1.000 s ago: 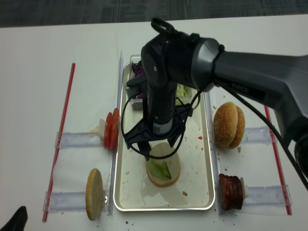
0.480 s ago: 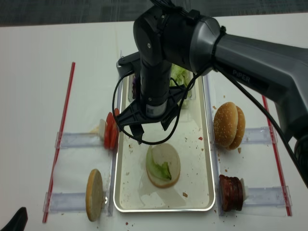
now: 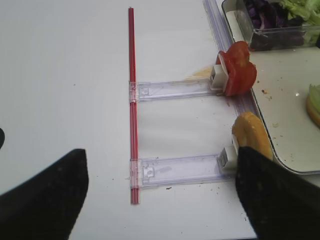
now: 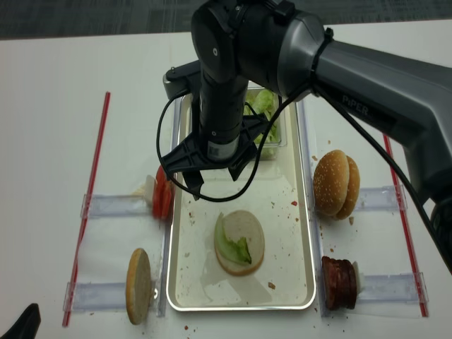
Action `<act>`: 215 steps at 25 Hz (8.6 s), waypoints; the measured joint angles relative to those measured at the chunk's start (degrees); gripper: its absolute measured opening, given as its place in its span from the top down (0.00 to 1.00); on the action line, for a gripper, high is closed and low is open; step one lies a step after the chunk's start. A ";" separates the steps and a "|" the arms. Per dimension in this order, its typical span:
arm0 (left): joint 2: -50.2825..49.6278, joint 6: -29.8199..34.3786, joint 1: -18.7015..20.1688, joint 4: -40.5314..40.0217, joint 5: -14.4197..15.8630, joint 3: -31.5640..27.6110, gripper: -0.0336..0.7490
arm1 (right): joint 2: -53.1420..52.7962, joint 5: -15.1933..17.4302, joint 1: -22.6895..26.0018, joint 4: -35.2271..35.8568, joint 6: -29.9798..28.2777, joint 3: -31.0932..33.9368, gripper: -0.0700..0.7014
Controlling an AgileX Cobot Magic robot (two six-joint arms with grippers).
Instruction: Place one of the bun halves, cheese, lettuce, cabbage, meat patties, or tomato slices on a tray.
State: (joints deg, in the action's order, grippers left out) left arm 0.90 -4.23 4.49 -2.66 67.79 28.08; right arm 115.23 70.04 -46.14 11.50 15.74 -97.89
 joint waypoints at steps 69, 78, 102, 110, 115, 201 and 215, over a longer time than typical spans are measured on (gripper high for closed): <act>0.00 0.00 0.00 0.00 0.00 0.00 0.22 | -9.52 0.98 38.89 -6.58 -13.03 -0.93 0.22; 0.00 0.00 0.00 0.00 0.00 0.00 0.22 | -29.96 1.10 38.89 -6.58 -13.25 15.00 0.22; 0.00 0.00 0.00 0.00 0.00 0.00 0.22 | -82.83 2.62 38.89 -9.79 -13.37 46.08 0.22; 0.00 0.00 0.00 0.00 0.00 0.00 0.22 | -96.10 2.92 38.89 -9.79 -13.38 53.65 0.22; 0.00 0.00 0.00 0.00 0.00 0.00 0.22 | -103.55 3.16 38.89 -9.79 -13.70 56.99 0.22; 0.13 0.12 0.00 0.00 0.00 0.00 0.22 | -116.29 -4.51 45.16 -9.82 -16.55 70.63 0.22; 0.13 0.12 0.00 0.00 0.00 0.00 0.22 | -116.29 -4.51 45.16 -9.82 -16.45 70.63 0.22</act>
State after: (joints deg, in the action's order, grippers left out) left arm 1.03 -4.11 4.49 -2.66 67.79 28.08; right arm -1.07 65.54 -0.99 1.67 -0.71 -27.26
